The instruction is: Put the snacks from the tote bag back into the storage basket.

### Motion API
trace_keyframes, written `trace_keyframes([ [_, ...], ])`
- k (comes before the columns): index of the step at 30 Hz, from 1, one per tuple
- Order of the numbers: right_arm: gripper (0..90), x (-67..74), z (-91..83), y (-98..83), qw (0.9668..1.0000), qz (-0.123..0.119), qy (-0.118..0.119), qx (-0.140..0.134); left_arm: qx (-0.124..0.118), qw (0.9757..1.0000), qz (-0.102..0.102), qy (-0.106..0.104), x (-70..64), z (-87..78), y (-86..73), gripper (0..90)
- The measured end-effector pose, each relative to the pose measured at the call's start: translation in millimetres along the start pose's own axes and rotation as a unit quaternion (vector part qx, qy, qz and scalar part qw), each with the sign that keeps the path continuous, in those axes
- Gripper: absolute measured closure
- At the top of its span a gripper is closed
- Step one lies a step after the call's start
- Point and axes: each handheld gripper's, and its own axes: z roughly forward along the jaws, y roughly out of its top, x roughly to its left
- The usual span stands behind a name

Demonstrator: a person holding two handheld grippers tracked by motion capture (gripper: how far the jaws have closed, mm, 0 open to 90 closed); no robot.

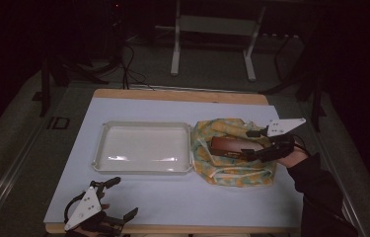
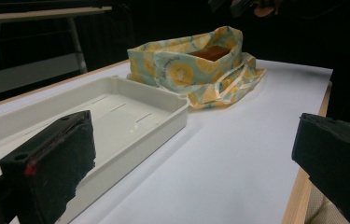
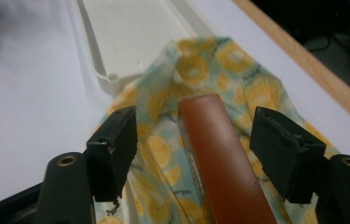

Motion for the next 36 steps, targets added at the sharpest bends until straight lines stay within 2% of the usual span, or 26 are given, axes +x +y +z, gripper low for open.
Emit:
trace_keyframes([
  [4, 33.4, -7.6, 12.6, -2.7, 0.9997, 0.000, 0.003, 0.026, 0.001, 1.0000, 0.001, 0.000, -0.2, 0.0, -0.1, 0.0],
  [6, 33.5, -11.1, 20.7, -4.6, 0.9989, 0.001, 0.005, 0.047, 0.000, 1.0000, -0.001, -0.001, -0.3, 0.2, -0.3, 0.0],
  [8, 33.4, -14.0, 28.1, -5.9, 0.9976, 0.000, 0.007, 0.070, 0.002, 1.0000, -0.001, -0.001, -0.2, 0.1, -0.3, 0.0],
  [14, 33.5, -21.6, 45.6, -8.2, 0.9936, -0.007, 0.003, 0.113, 0.003, 1.0000, -0.001, -0.001, -0.2, 0.0, -0.6, 0.0],
  [22, 33.5, -28.5, 63.6, -12.0, 0.9861, -0.018, -0.002, 0.165, 0.003, 1.0000, -0.001, -0.002, -0.4, -0.2, -0.9, 0.0],
  [23, 33.5, -28.5, 63.6, -12.0, 0.9861, -0.018, -0.002, 0.165, 0.003, 1.0000, -0.001, -0.002, -0.4, -0.2, -0.9, 0.0],
  [24, 33.5, -29.1, 65.6, -12.6, 0.9849, -0.019, -0.003, 0.172, 0.003, 1.0000, -0.001, -0.002, -0.4, -0.3, -0.9, 0.0],
  [25, 33.5, -30.6, 69.4, -13.6, 0.9822, -0.024, -0.006, 0.186, 0.003, 1.0000, -0.001, -0.002, -0.3, -0.3, -0.9, 0.0],
  [32, 33.5, -34.8, 75.6, -9.9, 0.9779, -0.036, -0.009, 0.206, 0.004, 1.0000, 0.000, -0.002, -0.5, -0.3, -1.1, 0.0],
  [36, 32.5, -37.5, 79.7, -9.9, 0.9727, -0.040, -0.014, 0.228, 0.003, 1.0000, -0.001, -0.002, -0.5, -0.6, -1.2, 0.0],
])
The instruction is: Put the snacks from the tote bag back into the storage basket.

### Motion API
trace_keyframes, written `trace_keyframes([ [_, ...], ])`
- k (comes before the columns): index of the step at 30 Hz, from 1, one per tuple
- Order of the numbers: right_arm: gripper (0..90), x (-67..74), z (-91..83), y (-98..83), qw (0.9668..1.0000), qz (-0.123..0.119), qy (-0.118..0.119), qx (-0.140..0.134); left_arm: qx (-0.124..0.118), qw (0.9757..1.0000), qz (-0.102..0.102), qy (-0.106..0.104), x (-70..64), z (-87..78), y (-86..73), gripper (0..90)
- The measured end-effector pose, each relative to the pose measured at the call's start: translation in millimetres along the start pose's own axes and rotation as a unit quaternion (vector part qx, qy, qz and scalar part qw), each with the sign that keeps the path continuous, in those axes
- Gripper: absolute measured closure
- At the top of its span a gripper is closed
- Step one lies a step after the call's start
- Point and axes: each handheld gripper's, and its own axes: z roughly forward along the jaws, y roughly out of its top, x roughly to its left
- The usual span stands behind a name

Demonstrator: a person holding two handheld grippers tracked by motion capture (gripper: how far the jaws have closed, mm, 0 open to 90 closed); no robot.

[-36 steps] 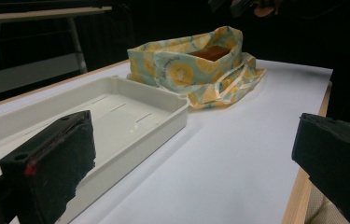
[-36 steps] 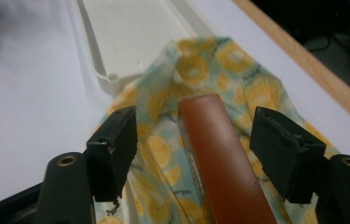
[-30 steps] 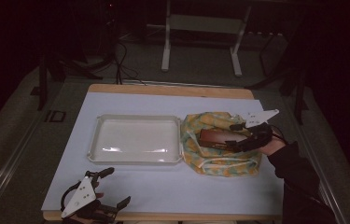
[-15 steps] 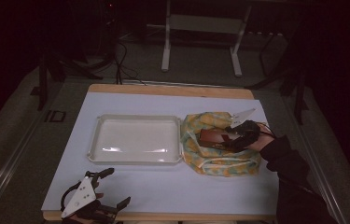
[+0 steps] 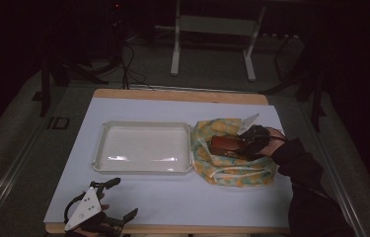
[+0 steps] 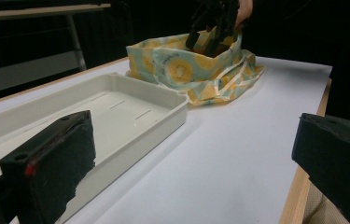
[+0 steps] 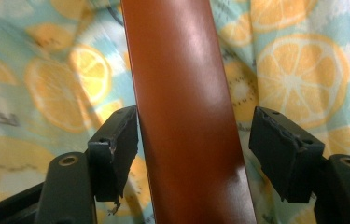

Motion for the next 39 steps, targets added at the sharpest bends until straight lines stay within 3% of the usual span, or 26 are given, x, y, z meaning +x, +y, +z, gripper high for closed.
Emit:
trace_keyframes([
  [6, 37.2, 0.3, 8.8, -1.2, 0.9999, -0.004, 0.014, 0.009, 0.001, 1.0000, 0.000, 0.000, 0.1, -0.1, -0.1, 0.0],
  [18, 42.7, 2.9, -0.2, 2.1, 0.9992, -0.029, 0.023, 0.014, 0.000, 1.0000, -0.002, 0.001, 0.2, -0.1, 0.1, 0.0],
  [27, 42.8, 6.0, -13.9, 14.2, 0.9986, -0.047, 0.023, 0.005, -0.001, 1.0000, -0.003, 0.001, 0.3, -0.1, 0.3, 0.0],
  [39, 42.8, 5.1, -43.9, 31.4, 0.9979, -0.064, 0.007, -0.005, -0.001, 1.0000, -0.003, 0.001, 0.3, 0.0, 0.3, 0.0],
])
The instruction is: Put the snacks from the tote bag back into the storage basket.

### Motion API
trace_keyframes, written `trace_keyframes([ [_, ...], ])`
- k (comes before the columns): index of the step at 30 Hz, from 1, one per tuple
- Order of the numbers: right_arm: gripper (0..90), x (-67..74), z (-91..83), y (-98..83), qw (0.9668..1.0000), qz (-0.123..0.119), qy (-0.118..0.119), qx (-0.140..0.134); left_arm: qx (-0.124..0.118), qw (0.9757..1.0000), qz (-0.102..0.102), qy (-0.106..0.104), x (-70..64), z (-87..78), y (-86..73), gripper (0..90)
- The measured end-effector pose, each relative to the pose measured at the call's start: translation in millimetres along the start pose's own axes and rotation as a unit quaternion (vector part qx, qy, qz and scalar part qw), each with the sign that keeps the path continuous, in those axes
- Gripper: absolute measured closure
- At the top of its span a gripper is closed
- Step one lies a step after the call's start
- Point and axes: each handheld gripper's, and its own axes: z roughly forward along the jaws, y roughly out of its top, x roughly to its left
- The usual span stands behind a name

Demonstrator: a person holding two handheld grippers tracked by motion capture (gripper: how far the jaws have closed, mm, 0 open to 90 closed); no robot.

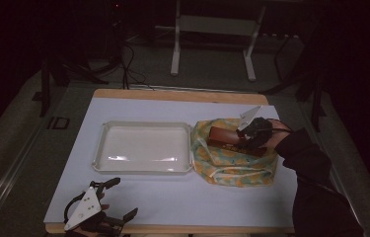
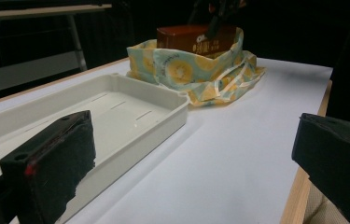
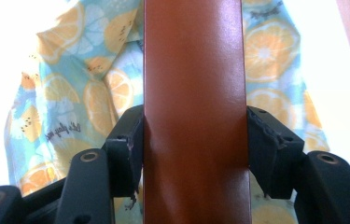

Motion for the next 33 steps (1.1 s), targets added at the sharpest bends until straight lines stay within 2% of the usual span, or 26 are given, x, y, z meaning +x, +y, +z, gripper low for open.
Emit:
trace_keyframes([
  [14, 42.9, -3.2, -39.9, 28.3, 0.9999, -0.010, -0.007, 0.003, 0.002, 1.0000, 0.001, -0.001, -0.2, 0.2, 0.1, 0.0],
  [22, 42.9, 0.5, -45.7, 49.5, 0.9996, -0.028, -0.006, 0.003, 0.002, 1.0000, 0.002, -0.001, -0.2, 0.7, 0.1, 0.0],
  [33, 42.9, 9.3, -47.2, 84.2, 0.9986, -0.052, 0.008, 0.002, 0.003, 1.0000, 0.003, -0.003, -0.7, 0.5, 0.0, 0.0],
])
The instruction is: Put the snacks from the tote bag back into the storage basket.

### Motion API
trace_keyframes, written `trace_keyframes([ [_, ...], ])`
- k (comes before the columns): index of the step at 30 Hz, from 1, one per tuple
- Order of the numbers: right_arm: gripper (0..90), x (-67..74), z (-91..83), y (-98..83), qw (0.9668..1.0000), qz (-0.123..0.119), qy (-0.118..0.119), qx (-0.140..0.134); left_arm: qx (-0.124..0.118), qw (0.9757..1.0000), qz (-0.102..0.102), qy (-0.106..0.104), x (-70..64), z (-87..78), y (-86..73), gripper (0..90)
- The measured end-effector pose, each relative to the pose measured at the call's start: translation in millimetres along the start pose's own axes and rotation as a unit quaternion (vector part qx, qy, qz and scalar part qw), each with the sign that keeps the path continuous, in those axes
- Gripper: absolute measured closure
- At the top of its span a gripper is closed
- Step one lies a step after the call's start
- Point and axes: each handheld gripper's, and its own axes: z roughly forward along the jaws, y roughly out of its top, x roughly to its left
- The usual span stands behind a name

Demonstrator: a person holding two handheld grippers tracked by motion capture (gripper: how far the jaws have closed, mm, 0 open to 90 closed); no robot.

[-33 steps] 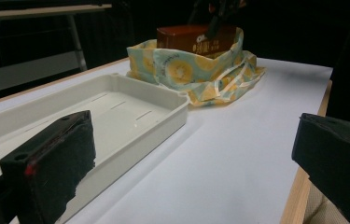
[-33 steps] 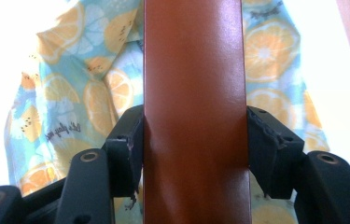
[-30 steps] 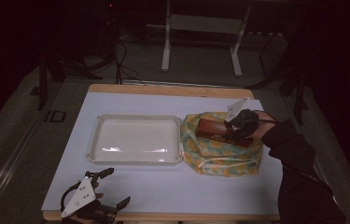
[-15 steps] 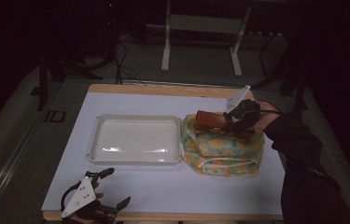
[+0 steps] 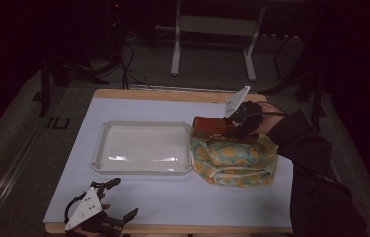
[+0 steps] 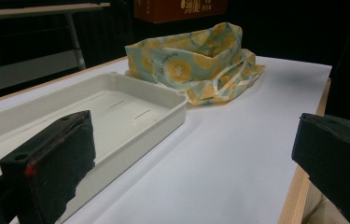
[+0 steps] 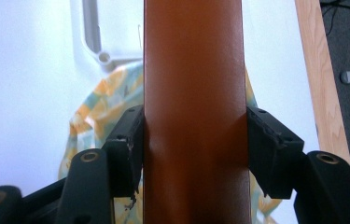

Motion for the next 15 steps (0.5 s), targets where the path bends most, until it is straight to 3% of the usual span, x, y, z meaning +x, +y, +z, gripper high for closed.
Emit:
trace_keyframes([
  [15, 42.8, 12.6, 16.8, 56.0, 0.9989, -0.041, 0.022, -0.006, 0.000, 1.0000, 0.002, -0.002, -0.2, -0.9, -0.2, 0.0],
])
